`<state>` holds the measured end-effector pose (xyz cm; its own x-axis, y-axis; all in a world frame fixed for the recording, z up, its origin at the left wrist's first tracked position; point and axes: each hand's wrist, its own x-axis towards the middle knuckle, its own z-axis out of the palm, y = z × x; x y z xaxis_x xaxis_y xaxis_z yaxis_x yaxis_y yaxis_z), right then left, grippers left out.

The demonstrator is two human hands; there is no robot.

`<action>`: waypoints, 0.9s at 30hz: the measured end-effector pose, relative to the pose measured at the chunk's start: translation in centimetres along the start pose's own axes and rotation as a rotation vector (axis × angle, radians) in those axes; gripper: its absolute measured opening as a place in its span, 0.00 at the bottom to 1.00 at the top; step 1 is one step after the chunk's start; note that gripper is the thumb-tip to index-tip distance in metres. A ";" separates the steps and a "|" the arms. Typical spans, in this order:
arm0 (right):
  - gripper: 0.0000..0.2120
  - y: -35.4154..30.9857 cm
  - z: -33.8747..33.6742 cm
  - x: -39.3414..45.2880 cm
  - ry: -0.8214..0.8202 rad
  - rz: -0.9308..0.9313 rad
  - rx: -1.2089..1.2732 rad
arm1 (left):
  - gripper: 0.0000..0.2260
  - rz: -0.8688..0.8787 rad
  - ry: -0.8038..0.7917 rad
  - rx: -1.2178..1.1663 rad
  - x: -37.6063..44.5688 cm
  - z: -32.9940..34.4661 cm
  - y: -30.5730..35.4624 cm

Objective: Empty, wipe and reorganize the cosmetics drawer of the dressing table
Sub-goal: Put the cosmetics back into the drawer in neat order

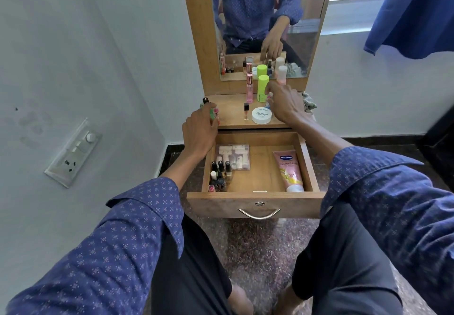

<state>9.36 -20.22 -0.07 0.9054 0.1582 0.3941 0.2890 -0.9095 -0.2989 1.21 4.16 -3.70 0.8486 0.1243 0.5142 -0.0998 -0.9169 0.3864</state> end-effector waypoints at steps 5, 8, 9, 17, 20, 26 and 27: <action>0.06 -0.2 -0.5 -0.2 0.025 -0.025 0.005 | 0.09 0.014 0.013 -0.015 0.0 0.1 0.2; 0.05 -0.6 -1.2 -0.6 0.069 -0.040 0.022 | 0.07 0.023 0.035 -0.015 0.0 0.1 0.3; 0.05 -0.8 -1.5 -0.8 0.082 -0.042 0.034 | 0.07 0.026 0.042 -0.022 0.0 0.1 0.3; 0.09 -2.5 -2.0 -4.3 0.041 -0.068 0.168 | 0.06 0.018 0.042 -0.116 -0.1 0.5 0.6; 0.10 -2.7 -1.3 -6.3 -0.014 -0.051 0.204 | 0.05 0.033 0.030 -0.228 -0.6 0.4 0.8; 0.08 -2.7 0.6 -8.9 -0.175 0.047 0.278 | 0.14 0.145 -0.189 -0.312 -2.4 -0.2 0.8; 0.08 -2.8 0.8 -9.2 -0.212 0.057 0.277 | 0.14 0.137 -0.238 -0.333 -2.8 -0.3 0.8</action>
<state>0.51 -18.77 -3.57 0.9586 0.2125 0.1897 0.2831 -0.7849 -0.5511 -1.40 3.16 -4.65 0.9082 -0.1164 0.4021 -0.3489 -0.7412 0.5734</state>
